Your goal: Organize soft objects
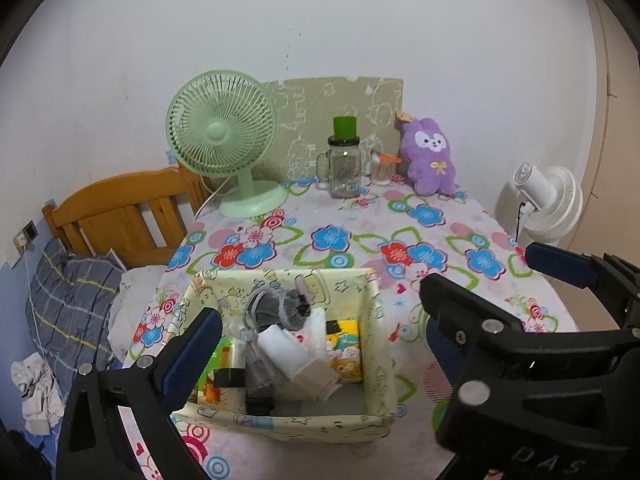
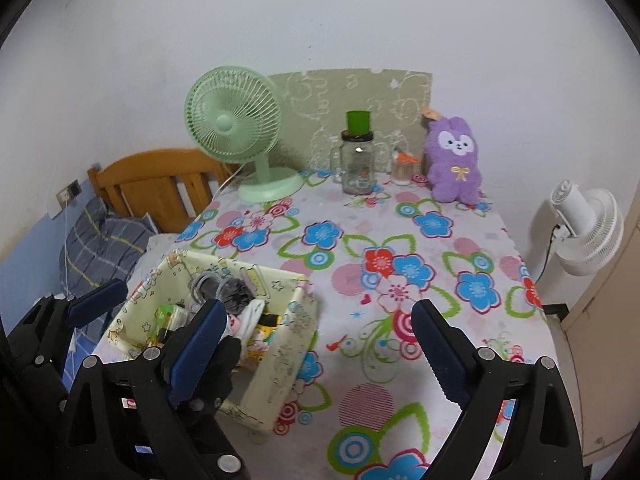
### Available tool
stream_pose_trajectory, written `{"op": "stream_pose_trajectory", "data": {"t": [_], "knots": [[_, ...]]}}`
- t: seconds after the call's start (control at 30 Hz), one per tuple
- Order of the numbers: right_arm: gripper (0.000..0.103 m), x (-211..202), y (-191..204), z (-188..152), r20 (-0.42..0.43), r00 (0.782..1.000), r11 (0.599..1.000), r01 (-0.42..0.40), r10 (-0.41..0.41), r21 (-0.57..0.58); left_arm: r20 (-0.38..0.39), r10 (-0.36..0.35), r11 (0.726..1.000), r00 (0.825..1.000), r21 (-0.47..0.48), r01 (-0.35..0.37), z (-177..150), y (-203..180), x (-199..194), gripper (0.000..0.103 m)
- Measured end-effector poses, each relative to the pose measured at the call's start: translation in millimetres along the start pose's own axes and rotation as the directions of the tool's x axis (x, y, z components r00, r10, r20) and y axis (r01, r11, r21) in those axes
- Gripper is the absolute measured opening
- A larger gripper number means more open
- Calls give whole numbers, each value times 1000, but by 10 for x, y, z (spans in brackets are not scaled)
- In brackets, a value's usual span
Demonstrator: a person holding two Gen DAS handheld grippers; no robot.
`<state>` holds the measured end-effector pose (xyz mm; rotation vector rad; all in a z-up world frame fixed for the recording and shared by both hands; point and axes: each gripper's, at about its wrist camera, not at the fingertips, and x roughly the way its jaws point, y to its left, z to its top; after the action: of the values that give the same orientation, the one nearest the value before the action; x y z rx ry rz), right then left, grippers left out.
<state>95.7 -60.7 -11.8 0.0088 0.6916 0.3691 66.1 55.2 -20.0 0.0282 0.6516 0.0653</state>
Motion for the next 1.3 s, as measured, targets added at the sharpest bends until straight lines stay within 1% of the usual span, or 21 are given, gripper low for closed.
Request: {"op": "stream_pose_trajectory", "data": {"t": [0.27,0.67,0.93,1.3], "knots": [[95,-335,-298,-35,58,996,996,59,-63,68,46,-16,1000,999,7,16,55,-199,-210,103],[95,-873,-667,-126,153,977,982,130,-151,136,117,-40,999,992,26,37,108,-476,-518,103],[95,-1143,-759,-192,200,961,975,163,-191,152,162,-39,999,986,16,37,97,-531,-732,103],[96,-1382,-749,-255,247,947,973,171,-206,156,203,-19,1000,979,-14,22,40,-446,-935,103]]}}
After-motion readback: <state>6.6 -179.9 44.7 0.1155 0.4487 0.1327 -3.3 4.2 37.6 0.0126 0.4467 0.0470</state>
